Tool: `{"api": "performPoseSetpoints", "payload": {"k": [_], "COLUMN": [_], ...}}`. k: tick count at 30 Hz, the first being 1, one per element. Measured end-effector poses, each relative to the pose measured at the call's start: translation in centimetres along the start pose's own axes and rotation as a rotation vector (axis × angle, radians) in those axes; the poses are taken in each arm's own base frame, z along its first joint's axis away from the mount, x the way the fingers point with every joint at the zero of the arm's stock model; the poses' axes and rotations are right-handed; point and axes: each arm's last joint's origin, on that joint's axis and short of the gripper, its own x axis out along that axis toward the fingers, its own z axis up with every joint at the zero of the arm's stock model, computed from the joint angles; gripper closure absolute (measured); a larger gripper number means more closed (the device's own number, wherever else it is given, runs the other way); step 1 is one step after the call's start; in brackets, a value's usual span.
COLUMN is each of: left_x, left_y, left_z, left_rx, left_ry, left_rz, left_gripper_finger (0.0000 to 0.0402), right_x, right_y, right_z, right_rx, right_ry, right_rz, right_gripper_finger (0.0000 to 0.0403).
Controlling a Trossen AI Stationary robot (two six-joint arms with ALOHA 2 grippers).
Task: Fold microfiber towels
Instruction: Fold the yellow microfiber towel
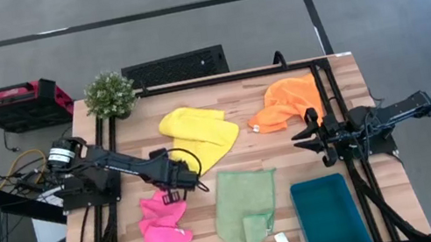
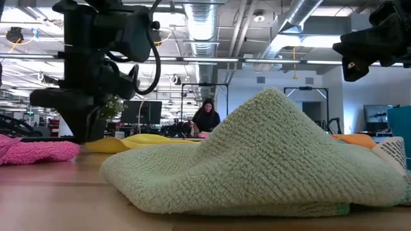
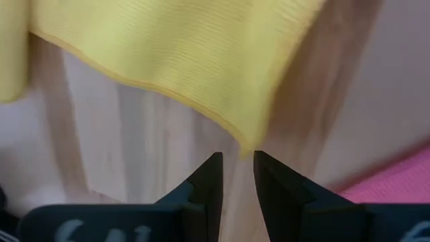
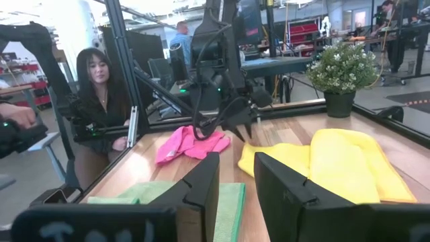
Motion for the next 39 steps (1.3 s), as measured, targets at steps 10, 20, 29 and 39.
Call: {"api": "performPoseSetpoints", "payload": {"k": [10,20,29,39], "left_x": [-0.4,0.0,1.5,1.7], "left_y": [-1.1,-1.4,-1.4,-1.4], "left_z": [-0.3,0.4,-0.5,-0.3], "left_rx": [0.036,0.085,0.082,-0.014], "left_ry": [-0.037,-0.140,-0.122,-0.171], "left_rz": [0.024,0.033,0.049,0.081], "left_gripper_finger": [0.0324,0.0324,0.0324,0.0393], "right_x": [0.0,0.0,0.0,0.0], "right_y": [0.0,0.0,0.0,0.0], "right_z": [0.0,0.0,0.0,0.0], "right_rx": [0.000,0.000,-0.002,-0.003], "right_ry": [0.000,0.000,0.000,0.000], "right_rz": [0.000,0.000,0.000,0.000], "right_gripper_finger": [0.0285,0.0285,0.0285,0.0285]}}
